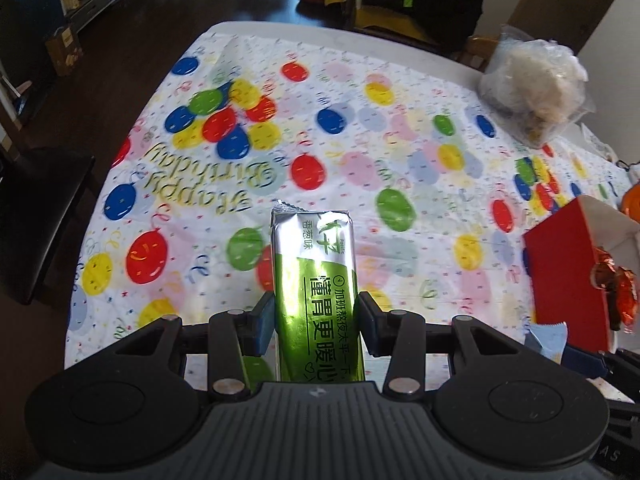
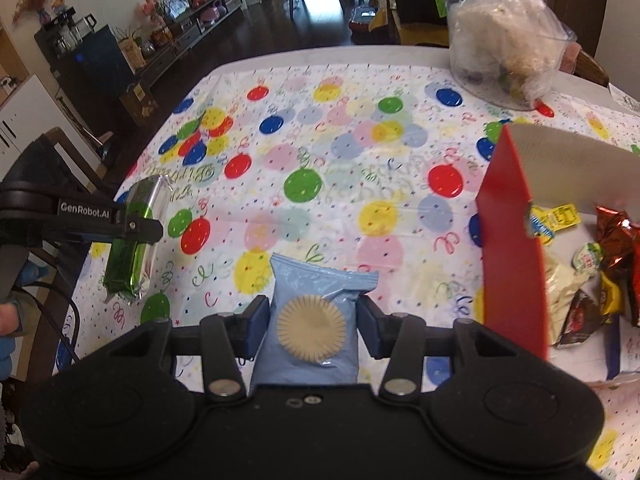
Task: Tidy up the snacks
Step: 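Carry both snacks into the red box and open both tools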
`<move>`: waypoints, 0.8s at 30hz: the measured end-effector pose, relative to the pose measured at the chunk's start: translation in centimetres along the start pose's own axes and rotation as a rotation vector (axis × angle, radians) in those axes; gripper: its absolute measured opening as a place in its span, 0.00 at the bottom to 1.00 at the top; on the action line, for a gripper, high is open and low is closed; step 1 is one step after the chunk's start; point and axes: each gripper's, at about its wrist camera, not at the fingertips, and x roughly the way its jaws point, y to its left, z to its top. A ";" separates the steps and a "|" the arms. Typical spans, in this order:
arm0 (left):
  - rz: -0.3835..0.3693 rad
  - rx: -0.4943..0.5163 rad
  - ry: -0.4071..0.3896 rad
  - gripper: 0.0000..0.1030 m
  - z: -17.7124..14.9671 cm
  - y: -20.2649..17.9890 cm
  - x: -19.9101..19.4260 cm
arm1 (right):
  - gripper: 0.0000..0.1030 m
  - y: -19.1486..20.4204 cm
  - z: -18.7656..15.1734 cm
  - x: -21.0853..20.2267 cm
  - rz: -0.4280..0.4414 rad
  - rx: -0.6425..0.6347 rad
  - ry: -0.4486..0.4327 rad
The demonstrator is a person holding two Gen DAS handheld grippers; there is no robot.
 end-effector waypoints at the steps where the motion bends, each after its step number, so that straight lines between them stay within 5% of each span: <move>1: -0.007 0.009 -0.005 0.41 0.0 -0.8 -0.3 | 0.45 -0.5 0.2 -0.4 0.003 0.004 -0.007; 24: -0.144 0.262 -0.019 0.41 0.3 -21.3 -0.3 | 0.45 -17.5 0.8 -6.0 -0.087 0.123 -0.093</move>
